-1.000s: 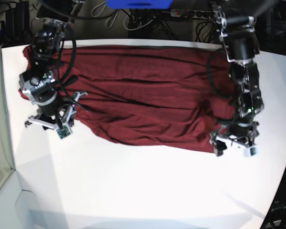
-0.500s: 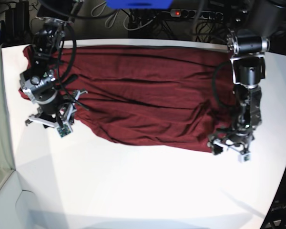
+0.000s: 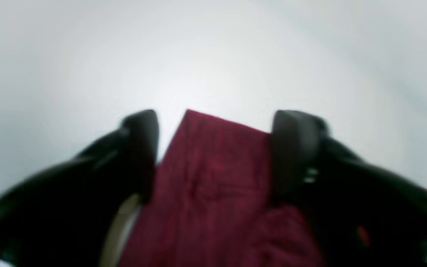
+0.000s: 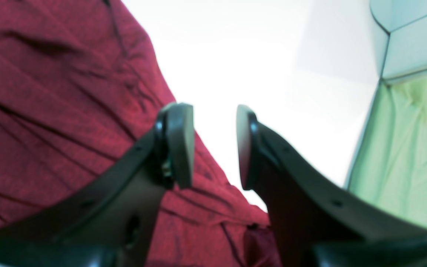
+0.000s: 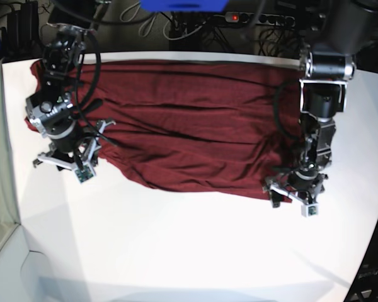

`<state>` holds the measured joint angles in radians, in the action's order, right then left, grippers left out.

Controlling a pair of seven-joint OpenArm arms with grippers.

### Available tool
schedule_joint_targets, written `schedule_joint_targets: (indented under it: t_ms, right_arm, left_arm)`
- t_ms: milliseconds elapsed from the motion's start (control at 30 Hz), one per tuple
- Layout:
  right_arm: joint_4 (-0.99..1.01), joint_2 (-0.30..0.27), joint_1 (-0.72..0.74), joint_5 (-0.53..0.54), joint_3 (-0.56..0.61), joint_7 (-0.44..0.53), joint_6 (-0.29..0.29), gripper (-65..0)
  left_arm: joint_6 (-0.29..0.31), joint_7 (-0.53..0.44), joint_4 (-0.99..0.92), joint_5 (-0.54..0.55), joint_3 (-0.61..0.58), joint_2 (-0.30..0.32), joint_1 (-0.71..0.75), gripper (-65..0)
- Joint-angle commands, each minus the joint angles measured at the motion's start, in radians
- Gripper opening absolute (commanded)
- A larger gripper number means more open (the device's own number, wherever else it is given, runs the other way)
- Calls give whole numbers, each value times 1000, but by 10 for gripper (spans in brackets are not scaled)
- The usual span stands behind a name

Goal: Layout the t-shirt on the table in an organized manner, then fold the t-shirt properly
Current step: 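Grasp the shirt hem with both grippers and lift it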

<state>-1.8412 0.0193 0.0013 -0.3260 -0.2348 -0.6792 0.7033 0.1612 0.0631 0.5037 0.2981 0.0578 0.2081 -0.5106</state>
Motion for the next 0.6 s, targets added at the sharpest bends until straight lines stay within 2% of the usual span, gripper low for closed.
schedule_joint_targets:
  t_ms: [0, 133, 200, 567]
  right_arm:
    - [1, 0, 35, 11, 19, 22, -5, -447]
    - [116, -2, 87, 11, 65, 20, -5, -447]
    - [179, -2, 116, 9, 81, 20, -5, -447]
    - [507, 1, 292, 9, 105, 28, -5, -447]
  left_arm:
    - [-2, 44, -30, 6, 1, 6, -1, -325]
    - [-2, -30, -67, 6, 3, 4, -3, -566]
    - [-2, -35, -64, 6, 6, 4, -1, -650]
    - [-2, -35, -38, 8, 9, 7, -1, -648]
